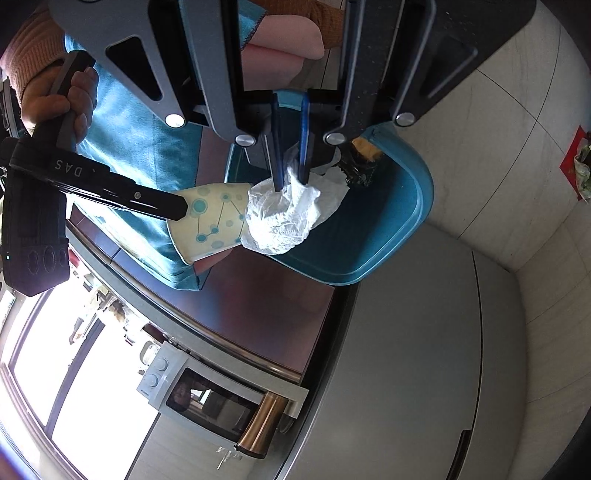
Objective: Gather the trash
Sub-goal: 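Carry the tissue and paper cup over the teal bin, then open the left tool to drop the tissue while the right tool releases the cup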
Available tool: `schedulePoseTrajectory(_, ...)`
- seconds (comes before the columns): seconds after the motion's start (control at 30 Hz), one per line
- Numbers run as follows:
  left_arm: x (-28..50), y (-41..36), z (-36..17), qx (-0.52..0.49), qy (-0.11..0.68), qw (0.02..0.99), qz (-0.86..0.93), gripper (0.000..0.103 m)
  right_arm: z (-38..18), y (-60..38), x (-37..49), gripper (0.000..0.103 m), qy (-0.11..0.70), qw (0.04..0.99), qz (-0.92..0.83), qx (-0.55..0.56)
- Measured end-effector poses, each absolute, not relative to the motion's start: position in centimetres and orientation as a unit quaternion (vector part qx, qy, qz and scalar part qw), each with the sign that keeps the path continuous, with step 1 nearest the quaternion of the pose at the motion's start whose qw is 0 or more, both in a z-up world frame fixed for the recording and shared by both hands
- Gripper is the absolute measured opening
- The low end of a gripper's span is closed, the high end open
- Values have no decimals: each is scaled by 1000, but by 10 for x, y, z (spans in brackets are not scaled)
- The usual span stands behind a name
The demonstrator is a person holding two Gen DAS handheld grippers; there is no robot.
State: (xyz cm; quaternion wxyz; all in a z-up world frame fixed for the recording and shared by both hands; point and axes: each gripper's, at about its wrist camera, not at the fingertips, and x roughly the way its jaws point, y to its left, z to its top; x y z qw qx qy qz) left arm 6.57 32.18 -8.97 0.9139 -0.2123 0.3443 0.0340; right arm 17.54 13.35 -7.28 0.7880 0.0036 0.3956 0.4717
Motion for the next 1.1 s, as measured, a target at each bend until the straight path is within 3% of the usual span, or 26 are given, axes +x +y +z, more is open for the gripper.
schedulePoseTrajectory(0.57,83,324,-110,-223,365,903,47,9,-83,162,183,3,423,781,460,-24)
schedulePoseTrajectory(0.8,103,322,-128,-224,383,895,49,20,-89,171,189,10,435,781,448,-22)
schedulePoseTrajectory(1.1,116,312,-140,-215,394,892,45,22,-86,149,185,14,424,785,451,-3)
